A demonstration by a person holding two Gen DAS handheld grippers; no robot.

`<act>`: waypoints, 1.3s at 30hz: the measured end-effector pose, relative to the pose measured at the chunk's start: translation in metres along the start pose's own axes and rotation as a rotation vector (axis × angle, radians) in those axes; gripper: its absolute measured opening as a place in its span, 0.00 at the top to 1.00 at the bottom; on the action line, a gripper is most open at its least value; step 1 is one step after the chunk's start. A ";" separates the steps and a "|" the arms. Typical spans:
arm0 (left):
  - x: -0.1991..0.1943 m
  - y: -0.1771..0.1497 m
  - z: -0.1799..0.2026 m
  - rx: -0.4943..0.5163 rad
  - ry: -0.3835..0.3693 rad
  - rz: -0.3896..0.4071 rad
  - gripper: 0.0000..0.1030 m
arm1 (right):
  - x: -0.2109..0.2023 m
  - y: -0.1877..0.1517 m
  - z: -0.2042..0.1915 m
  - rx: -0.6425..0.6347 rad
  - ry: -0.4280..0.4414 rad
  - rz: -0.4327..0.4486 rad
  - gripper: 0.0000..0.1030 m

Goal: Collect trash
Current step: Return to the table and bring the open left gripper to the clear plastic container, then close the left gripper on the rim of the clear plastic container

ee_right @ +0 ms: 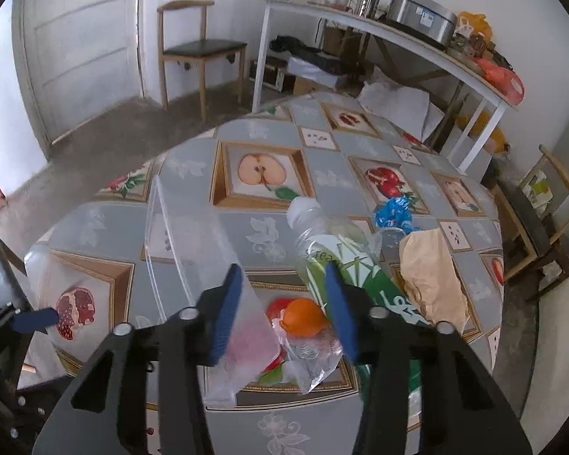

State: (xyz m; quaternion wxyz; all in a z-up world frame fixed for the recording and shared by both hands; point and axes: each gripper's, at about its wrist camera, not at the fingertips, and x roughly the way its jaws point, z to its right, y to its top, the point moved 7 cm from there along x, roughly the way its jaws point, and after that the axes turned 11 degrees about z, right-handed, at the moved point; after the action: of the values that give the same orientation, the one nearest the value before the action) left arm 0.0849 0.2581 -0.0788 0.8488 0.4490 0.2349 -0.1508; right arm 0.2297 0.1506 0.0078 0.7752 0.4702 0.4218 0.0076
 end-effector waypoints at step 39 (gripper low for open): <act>-0.027 0.007 -0.010 -0.051 -0.164 0.056 0.08 | -0.070 -0.080 -0.028 0.464 0.335 -0.132 0.59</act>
State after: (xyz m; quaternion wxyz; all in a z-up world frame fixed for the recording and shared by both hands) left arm 0.0630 0.2720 -0.0644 0.8802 0.4199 0.1557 -0.1573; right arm 0.1359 0.0976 -0.0114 0.5656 0.5985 0.5639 -0.0620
